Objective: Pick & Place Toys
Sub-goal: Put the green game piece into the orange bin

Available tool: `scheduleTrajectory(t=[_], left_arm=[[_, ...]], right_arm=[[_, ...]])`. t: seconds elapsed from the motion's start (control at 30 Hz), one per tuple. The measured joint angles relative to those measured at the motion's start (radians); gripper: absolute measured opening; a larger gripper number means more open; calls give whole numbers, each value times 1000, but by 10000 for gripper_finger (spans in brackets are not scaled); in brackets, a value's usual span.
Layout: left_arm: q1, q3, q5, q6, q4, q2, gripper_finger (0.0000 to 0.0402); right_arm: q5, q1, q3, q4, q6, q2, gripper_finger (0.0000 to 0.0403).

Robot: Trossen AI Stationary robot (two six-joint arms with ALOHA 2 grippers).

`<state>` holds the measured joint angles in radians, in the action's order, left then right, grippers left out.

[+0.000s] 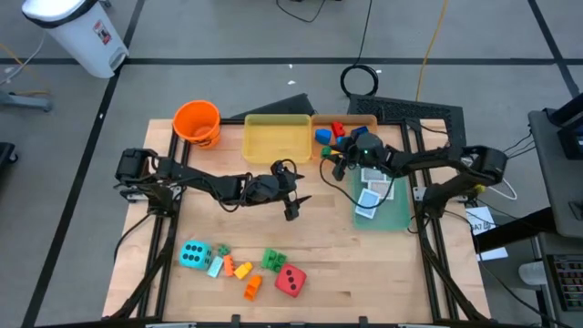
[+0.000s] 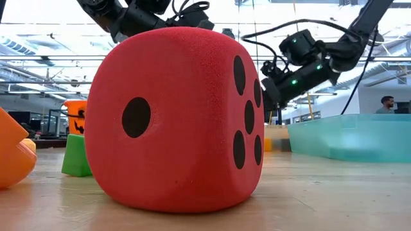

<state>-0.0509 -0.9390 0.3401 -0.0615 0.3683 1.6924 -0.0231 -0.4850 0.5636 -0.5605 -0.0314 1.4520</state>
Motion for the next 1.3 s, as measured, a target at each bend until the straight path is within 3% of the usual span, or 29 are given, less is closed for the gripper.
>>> scheduleTrajectory(t=[0.2,0.4,0.6,0.83,1.03,1.1,1.3], left_arm=[[0,0,-2,-2,0,0,320],[0,0,-2,-4,0,0,323],[0,0,-2,-9,-4,0,317],[-4,-1,-117,-211,-257,-109,317],[-102,1,-329,-288,-537,-161,298],[-160,0,-341,-294,-574,-148,291],[-284,0,-340,-500,-599,-112,278]], right_arm=[[4,-6,0,-61,-8,52,149],[100,-6,-1,-26,-8,14,238],[99,1,-2,12,-14,-26,294],[97,42,-1,128,-15,-159,314],[98,50,-1,174,-15,-243,311],[98,51,-2,204,-15,-255,309],[100,50,-10,194,-21,-254,308]])
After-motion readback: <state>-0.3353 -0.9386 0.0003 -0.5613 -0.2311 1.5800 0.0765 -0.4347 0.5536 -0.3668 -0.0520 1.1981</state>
